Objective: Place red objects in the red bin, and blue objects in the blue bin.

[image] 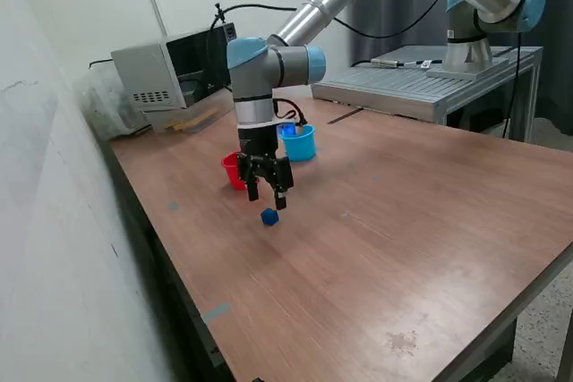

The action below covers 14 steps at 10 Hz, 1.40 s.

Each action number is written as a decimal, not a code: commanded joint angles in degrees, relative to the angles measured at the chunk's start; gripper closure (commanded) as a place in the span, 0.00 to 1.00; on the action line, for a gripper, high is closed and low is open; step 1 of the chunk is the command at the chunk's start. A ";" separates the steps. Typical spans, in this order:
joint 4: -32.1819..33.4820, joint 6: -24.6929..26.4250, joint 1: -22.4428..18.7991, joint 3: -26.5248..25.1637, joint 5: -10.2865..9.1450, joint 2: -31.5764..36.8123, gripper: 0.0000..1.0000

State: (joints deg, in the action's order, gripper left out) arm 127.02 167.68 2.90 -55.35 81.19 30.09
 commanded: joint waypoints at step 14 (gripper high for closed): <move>-0.36 1.15 0.00 0.69 4.86 2.92 1.00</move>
State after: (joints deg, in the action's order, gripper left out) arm 127.14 167.76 2.90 -54.07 85.97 29.61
